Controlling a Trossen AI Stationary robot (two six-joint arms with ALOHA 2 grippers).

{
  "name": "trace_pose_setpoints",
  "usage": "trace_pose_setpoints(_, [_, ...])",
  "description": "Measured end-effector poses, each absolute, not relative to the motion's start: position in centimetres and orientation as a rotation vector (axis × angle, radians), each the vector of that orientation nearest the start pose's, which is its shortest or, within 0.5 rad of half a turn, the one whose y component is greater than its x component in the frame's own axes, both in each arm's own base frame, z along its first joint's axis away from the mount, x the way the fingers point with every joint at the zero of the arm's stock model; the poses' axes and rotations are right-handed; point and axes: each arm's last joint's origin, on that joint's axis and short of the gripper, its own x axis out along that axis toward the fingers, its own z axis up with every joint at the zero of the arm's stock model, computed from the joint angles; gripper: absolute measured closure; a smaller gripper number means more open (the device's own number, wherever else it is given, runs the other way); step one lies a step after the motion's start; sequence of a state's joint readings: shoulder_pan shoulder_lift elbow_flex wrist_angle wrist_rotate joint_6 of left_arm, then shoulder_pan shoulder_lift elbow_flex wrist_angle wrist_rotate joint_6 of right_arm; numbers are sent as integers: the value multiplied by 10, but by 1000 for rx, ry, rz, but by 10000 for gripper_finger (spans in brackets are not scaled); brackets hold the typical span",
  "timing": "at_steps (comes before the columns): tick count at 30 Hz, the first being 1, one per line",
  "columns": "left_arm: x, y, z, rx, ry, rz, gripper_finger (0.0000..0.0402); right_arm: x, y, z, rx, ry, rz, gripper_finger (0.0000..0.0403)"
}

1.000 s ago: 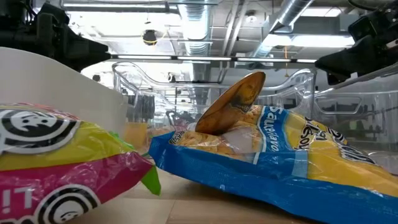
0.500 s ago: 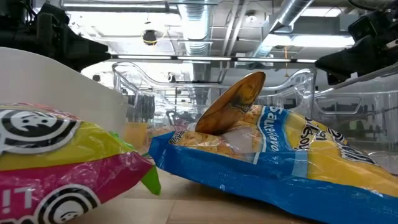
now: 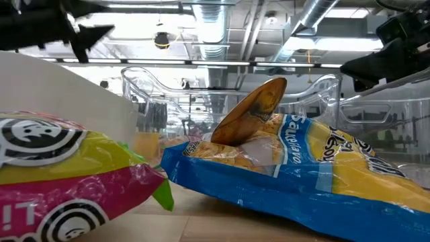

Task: Pick & Place Food Item
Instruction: Put the brown seasoning bottle into the right transparent bin

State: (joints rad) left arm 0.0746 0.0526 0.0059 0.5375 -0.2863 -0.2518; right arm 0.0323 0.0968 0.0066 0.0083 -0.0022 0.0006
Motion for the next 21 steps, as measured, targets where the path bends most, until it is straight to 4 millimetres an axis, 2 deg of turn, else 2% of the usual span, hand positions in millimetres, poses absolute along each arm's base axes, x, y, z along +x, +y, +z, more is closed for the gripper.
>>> trace_pose_setpoints(5, [75, 14, 231, -474, -810, 185, 184, 103, 3, 159, -1, 82, 35, 344])
trace_pose_setpoints(12, [63, 13, 243, -564, -999, 93, 184, 103, 3, 159, -1, 82, 34, 344])
trace_pose_setpoints(17, [56, 14, 247, -512, -1082, 190, 184, 103, 3, 159, -1, 76, 27, 344])
trace_pose_setpoints(21, [51, 17, 249, -556, -1156, 258, 184, 103, 2, 172, 20, -59, 3, 344])
